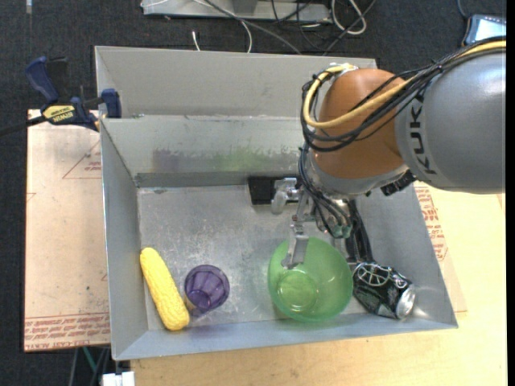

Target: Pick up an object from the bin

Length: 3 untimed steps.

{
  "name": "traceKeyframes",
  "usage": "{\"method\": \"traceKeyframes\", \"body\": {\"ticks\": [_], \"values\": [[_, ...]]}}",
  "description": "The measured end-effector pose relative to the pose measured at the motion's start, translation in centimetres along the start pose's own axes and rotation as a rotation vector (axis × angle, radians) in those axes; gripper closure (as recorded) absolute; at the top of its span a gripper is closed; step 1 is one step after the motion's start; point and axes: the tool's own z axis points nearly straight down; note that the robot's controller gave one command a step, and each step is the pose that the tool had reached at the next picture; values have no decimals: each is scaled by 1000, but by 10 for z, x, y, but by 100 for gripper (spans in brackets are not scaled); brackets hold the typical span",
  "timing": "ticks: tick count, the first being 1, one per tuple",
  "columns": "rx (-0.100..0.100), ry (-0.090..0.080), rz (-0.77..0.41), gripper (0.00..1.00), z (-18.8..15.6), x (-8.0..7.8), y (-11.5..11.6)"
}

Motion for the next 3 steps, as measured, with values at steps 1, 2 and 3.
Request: {"method": "traceKeyframes", "body": {"ticks": [1, 2, 3], "values": [[0, -1, 0, 0, 0, 0, 0], [-2, 7, -108, 0, 73, 22, 38], [1, -10, -155, 0, 90, 30, 53]]}}
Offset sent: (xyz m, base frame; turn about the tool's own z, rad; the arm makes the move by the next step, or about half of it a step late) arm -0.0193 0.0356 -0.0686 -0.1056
